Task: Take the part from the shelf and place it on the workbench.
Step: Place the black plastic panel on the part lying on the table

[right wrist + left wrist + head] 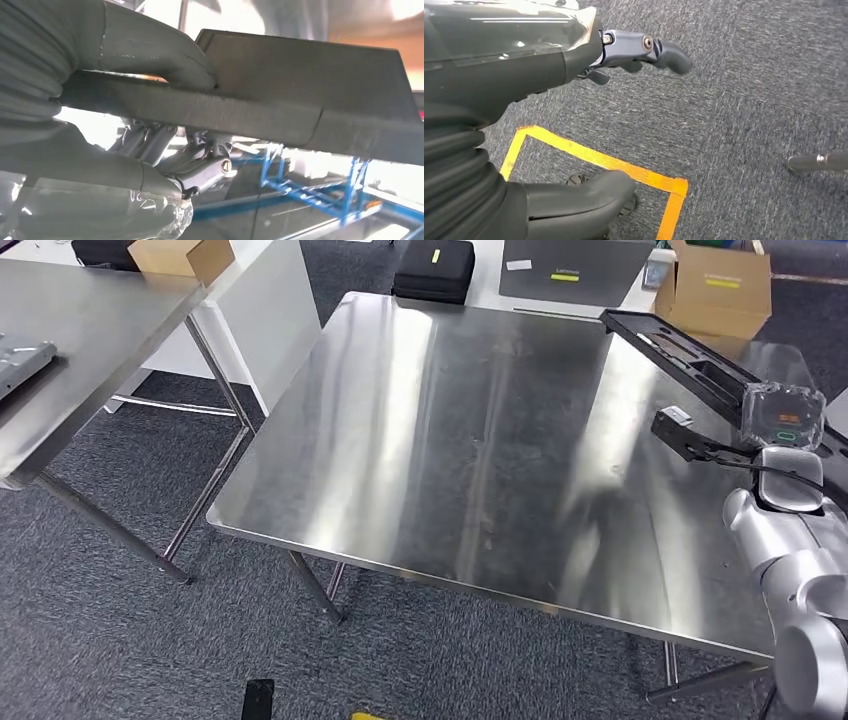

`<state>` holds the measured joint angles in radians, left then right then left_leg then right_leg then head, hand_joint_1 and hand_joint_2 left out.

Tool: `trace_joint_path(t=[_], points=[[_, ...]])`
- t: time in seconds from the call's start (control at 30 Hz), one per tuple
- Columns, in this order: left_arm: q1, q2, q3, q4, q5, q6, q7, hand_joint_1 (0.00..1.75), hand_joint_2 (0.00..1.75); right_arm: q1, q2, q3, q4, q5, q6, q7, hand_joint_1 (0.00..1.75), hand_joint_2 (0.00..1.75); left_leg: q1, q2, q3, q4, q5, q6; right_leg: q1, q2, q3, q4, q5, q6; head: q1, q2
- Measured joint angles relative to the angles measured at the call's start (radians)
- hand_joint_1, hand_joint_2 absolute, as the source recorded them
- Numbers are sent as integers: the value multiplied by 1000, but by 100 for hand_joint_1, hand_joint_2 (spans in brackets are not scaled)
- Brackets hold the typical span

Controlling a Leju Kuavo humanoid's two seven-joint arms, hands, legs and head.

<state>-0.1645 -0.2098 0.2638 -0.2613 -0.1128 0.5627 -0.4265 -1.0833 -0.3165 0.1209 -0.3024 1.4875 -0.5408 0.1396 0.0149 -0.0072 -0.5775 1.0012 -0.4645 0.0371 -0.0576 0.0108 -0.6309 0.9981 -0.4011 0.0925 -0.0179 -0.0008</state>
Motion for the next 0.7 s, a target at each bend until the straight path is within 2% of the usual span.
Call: trace_joint_path(t=[0.1,0.23,0.3,0.33,0.43,0.47,0.57,0.7], points=[[-4,2,-2,0,-2,0,3,0,175,8,22,1,3,0,0,-1,173,175,-1,0,3,-4,8,14,2,3,0,0,-3,-4,-3,0],[-6,2,-4,0,-3,0,4,0,175,10,34,2,5,0,0,-1,173,175,0,3,5,-10,10,18,10,3,0,1,-7,-11,-3,0],[-6,2,-7,0,-5,0,6,0,175,10,38,3,5,0,-2,-7,173,175,3,4,7,-15,6,14,14,3,0,1,-8,-13,-3,0],[-6,2,-9,0,-5,0,7,0,175,10,42,5,5,0,-4,-12,173,175,4,5,7,-17,4,8,16,2,0,2,-8,-13,-3,0],[-6,2,-15,0,-6,0,8,0,175,12,62,21,5,0,-15,-29,173,175,6,5,8,-19,2,-19,19,2,1,2,-8,-19,-2,0],[-7,1,-16,0,-6,-2,4,0,175,14,70,30,5,0,-21,-34,173,175,5,6,8,-19,2,-25,20,2,1,2,-7,-21,-2,0],[-9,0,-17,0,-8,1,-23,0,175,26,93,56,5,0,-40,-50,173,175,0,5,8,-18,2,-28,23,1,2,2,-7,-23,-2,0],[-11,-1,-25,0,-36,75,-102,0,175,49,117,100,5,0,-64,-76,173,175,-9,4,7,-13,1,-27,21,-2,3,2,-7,-23,-2,0]])
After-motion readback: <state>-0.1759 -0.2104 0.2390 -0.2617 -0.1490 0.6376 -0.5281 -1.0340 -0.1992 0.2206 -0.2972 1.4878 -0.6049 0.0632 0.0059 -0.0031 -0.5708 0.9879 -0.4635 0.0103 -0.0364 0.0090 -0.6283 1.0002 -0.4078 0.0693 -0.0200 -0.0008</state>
